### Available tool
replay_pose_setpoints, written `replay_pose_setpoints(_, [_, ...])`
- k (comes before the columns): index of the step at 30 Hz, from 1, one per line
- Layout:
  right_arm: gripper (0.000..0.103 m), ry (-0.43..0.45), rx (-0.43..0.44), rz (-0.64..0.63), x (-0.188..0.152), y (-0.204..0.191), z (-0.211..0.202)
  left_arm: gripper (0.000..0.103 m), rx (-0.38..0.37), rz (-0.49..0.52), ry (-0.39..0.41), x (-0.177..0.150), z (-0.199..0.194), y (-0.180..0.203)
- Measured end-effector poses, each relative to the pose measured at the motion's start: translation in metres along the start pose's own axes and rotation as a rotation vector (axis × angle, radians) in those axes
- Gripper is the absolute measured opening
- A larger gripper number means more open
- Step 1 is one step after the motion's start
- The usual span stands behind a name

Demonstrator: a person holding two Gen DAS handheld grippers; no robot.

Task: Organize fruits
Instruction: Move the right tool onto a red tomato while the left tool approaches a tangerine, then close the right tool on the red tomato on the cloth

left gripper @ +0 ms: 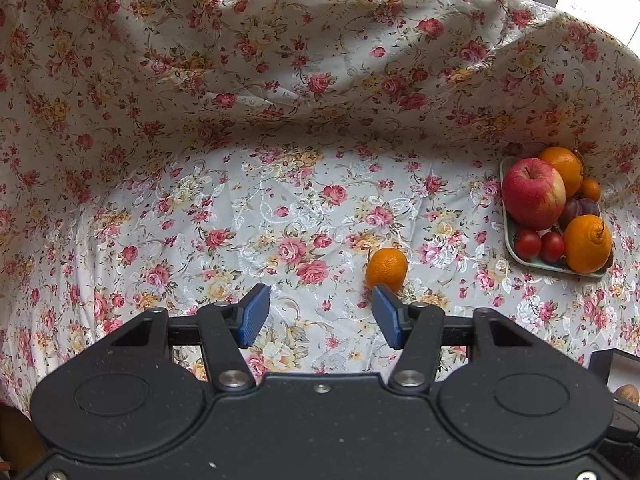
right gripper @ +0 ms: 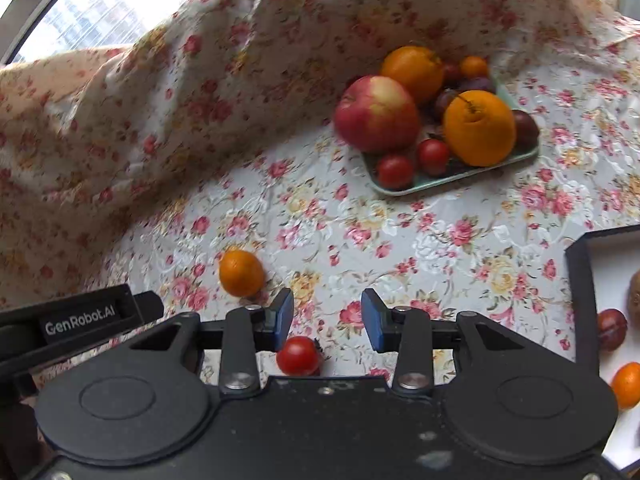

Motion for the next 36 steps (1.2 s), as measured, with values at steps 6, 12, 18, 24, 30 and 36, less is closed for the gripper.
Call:
replay_pose_setpoints(6, [0.032, -0.029, -0.016, -0.024, -0.012, -0.008, 0.014, 0.061, 0.011, 0.008, 0.014, 0.001, -0.002, -0.007])
replay_pose_setpoints(12, [0.020, 0.005, -0.013, -0.083, -0.018, -0.024, 0.021, 0.061, 0.039, -0.025, 0.030, 0.003, -0.001, -0.027])
replay_pose_setpoints(18, [0.020, 0.186, 0.084, -0.029, -0.010, -0.032, 0.011, 0.061, 0.102, -0.031, 0.045, 0.003, 0.005, -0.051])
replay_pose_setpoints(24, [0.020, 0.022, 0.106, -0.087, -0.026, -0.043, 0.032, 0.061, 0.039, -0.048, 0.004, 0.000, 0.014, -0.060])
replay_pose_setpoints(30, [0.020, -0.019, -0.024, -0.180, -0.039, -0.044, 0.049, 0.061, 0.002, -0.075, -0.016, -0.001, 0.015, -0.063])
replay_pose_setpoints(36, [0.021, 0.007, -0.052, -0.194, -0.039, -0.044, 0.051, 0.061, -0.027, -0.106, -0.043, -0.005, 0.019, -0.064])
Point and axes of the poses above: each gripper's, at about its wrist camera, not at the fingertips, and z roughly the way its jaws point, y to its right, x to its top, the point moved 10 cm from there along z, roughly the way its jaws point, and after that the axes turned 6 degrees about z, right-handed, at the moved point
